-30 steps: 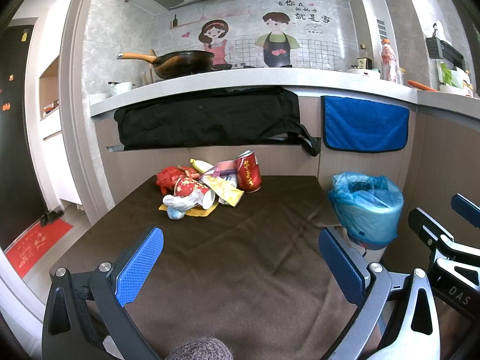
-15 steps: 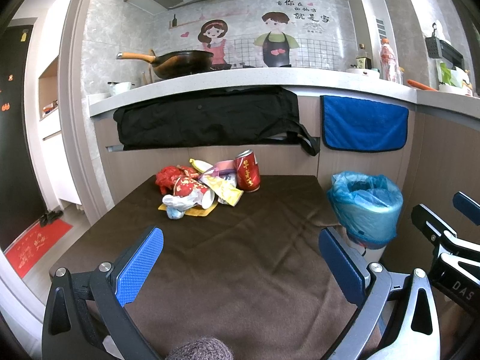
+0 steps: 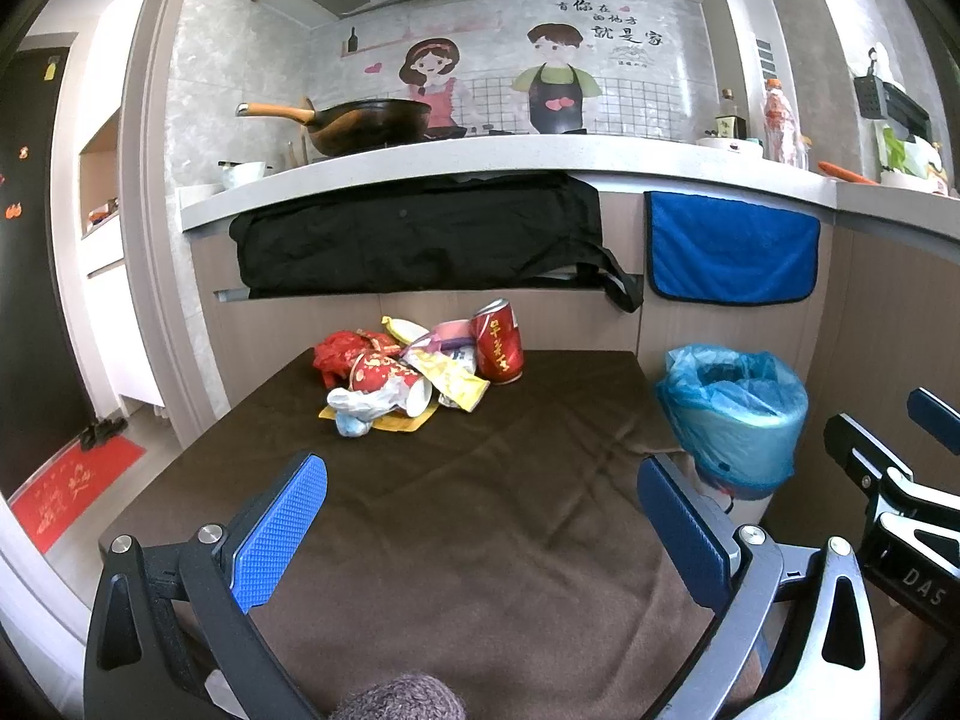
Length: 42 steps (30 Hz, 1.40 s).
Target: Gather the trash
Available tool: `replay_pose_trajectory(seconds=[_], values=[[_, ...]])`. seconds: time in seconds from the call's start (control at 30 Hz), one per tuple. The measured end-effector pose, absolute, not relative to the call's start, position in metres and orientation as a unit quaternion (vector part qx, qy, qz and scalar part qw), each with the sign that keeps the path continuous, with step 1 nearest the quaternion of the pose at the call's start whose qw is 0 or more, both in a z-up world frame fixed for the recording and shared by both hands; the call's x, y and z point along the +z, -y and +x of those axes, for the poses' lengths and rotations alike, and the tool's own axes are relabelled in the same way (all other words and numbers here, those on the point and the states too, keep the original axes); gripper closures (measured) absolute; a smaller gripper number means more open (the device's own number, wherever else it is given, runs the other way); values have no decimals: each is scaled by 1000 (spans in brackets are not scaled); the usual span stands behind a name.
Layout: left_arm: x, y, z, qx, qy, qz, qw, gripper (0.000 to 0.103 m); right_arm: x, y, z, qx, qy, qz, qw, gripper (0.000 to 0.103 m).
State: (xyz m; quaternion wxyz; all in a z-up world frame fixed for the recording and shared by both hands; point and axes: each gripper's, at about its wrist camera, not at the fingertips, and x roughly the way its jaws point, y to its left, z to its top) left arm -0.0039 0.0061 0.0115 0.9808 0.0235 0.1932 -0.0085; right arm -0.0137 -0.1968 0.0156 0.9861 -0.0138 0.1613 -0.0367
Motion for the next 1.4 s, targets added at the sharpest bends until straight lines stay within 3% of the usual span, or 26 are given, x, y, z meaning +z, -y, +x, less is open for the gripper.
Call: replay_pose_trajectory(seconds=[0.43,1.2,1.4], values=[[9,-21,23,2,-223,12,975,1,9,197,10,-14,-177,-22,984,13],[-42,-145,215,0,-295,-66,953,1,-26,143,217,77,-267,-86,957,13],[-57,-154,241,1,-313,-81,946,11,-42,134,249,92,-290,-85,949,13]])
